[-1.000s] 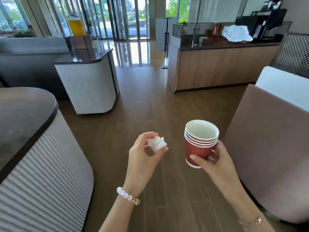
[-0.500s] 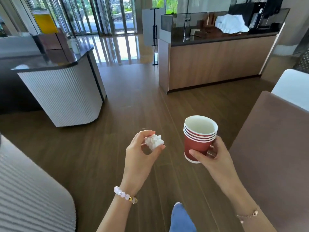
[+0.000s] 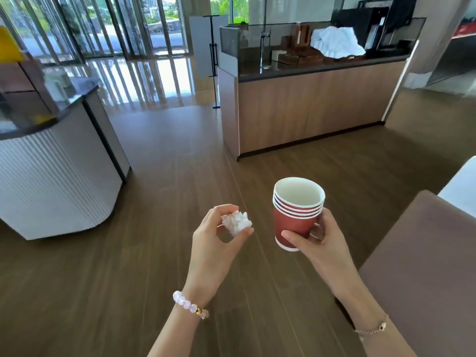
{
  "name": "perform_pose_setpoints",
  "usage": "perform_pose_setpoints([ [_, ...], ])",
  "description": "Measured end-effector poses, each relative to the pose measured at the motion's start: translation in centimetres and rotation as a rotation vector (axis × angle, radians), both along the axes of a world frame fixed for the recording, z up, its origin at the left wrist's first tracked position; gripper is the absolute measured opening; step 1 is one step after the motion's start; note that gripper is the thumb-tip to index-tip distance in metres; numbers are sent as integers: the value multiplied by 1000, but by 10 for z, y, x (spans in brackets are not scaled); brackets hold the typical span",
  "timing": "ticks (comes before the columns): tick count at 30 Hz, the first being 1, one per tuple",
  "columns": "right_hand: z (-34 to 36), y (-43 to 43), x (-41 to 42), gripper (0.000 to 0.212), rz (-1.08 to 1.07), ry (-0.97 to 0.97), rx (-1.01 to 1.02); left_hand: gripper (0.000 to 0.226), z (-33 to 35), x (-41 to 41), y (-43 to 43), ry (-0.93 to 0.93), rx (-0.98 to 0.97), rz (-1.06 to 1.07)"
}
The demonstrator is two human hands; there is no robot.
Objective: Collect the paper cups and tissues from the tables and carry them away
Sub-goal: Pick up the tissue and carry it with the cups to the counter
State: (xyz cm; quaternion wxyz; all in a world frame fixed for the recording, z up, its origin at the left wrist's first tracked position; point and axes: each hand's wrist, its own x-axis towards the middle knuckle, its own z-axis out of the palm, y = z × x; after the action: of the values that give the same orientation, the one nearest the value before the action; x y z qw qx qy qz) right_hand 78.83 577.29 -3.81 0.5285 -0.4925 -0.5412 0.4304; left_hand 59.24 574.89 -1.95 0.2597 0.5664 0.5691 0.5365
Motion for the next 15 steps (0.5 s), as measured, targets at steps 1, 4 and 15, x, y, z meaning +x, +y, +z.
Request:
perform_pose_setpoints([
  [1,0,16,3,58,-15,-7,-1,36,-1,3,20,-7,1,-13],
  [4,-1,66,13,59,-72,-26,-3,36,-4,10,81,-11,6,-60],
  [15,-10,258,40,54,-370,-88,-27,34,-8,44,332,30,45,-367],
])
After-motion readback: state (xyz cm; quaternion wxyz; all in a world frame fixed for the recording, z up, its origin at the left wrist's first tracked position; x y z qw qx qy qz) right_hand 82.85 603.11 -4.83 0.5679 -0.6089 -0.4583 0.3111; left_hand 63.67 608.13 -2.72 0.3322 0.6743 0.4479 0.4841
